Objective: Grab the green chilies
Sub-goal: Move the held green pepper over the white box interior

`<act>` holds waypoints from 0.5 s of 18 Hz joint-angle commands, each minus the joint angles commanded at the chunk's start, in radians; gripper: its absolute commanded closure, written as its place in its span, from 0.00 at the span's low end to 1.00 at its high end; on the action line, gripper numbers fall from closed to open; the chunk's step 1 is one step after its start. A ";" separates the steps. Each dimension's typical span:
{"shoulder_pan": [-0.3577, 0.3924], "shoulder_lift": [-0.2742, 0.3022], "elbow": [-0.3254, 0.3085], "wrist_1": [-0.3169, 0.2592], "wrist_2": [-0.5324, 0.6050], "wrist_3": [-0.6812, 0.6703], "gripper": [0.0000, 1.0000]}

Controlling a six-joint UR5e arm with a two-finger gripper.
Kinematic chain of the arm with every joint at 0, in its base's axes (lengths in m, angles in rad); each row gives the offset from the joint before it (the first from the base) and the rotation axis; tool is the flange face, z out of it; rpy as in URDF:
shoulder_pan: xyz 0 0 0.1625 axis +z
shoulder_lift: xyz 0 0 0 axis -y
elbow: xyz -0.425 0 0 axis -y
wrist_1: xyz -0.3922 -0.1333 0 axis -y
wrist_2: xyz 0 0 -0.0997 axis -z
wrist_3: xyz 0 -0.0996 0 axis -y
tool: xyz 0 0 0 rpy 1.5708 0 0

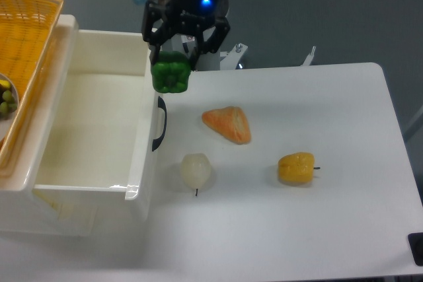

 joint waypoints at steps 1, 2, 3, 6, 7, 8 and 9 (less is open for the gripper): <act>-0.002 0.000 -0.002 0.000 0.000 -0.003 0.44; -0.002 0.002 -0.003 0.002 -0.002 -0.006 0.44; -0.005 0.002 -0.003 0.002 -0.002 -0.012 0.44; -0.020 -0.003 -0.003 0.006 0.005 -0.048 0.44; -0.023 -0.005 -0.003 0.006 0.006 -0.049 0.44; -0.025 -0.003 -0.005 0.006 0.006 -0.049 0.44; -0.029 -0.003 -0.008 0.008 0.009 -0.049 0.44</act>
